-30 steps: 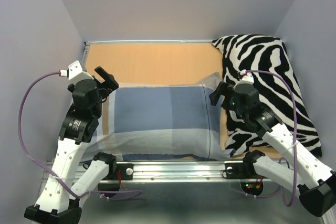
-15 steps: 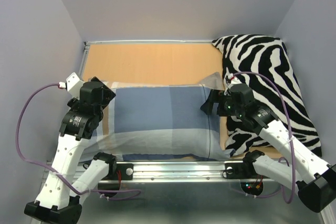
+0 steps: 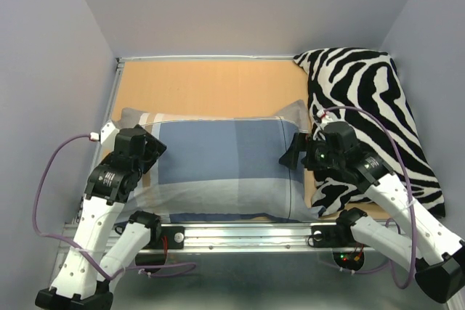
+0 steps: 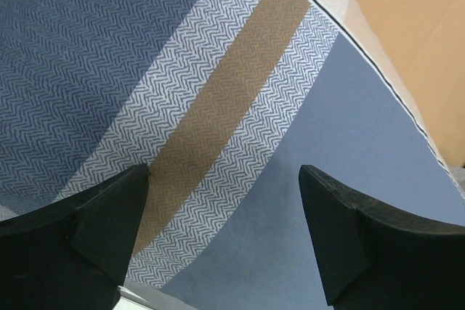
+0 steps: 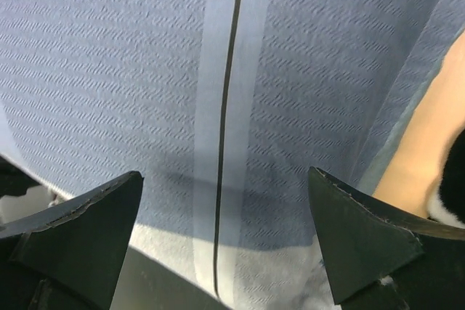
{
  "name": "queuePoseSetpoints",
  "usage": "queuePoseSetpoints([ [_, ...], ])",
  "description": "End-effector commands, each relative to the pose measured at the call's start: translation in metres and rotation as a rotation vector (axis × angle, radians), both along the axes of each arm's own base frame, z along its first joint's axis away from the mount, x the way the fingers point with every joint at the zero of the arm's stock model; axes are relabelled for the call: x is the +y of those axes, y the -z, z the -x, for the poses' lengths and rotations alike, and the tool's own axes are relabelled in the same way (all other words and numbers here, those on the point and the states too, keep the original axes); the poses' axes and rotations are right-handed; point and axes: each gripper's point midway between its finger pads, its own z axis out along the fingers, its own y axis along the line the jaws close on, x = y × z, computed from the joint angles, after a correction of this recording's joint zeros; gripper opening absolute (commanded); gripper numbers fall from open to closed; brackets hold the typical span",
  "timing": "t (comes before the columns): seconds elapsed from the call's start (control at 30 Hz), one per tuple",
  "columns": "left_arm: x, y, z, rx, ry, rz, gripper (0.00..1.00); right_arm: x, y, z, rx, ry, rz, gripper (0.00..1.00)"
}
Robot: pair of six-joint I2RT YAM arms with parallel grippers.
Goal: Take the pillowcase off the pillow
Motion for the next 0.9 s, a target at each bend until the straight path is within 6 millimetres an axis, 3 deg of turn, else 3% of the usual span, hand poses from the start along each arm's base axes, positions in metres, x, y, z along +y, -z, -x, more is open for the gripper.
queuePoseSetpoints([
  [0.0,-0.005,0.017,0.011,0.054,-0.001,0.043,0.95,0.004,0.011,0.030,0.101,-0.053,-0.047,1.00],
  [0.33,-0.009,0.032,0.020,0.042,0.019,0.070,0.81,0.002,0.022,0.060,0.147,-0.066,-0.131,1.00],
  [0.43,-0.004,0.023,0.021,0.006,0.016,0.051,0.79,0.003,0.019,0.066,0.138,-0.080,-0.157,1.00],
  [0.53,0.002,0.018,0.025,-0.002,0.011,0.022,0.80,0.003,0.022,0.073,0.160,-0.102,-0.157,1.00],
  [0.77,-0.005,0.027,0.029,0.020,0.058,0.039,0.89,0.000,0.043,0.083,0.213,-0.105,-0.148,1.00],
  [0.87,-0.009,0.034,0.025,0.022,0.076,0.044,0.86,0.000,0.050,0.082,0.226,-0.091,-0.146,1.00],
])
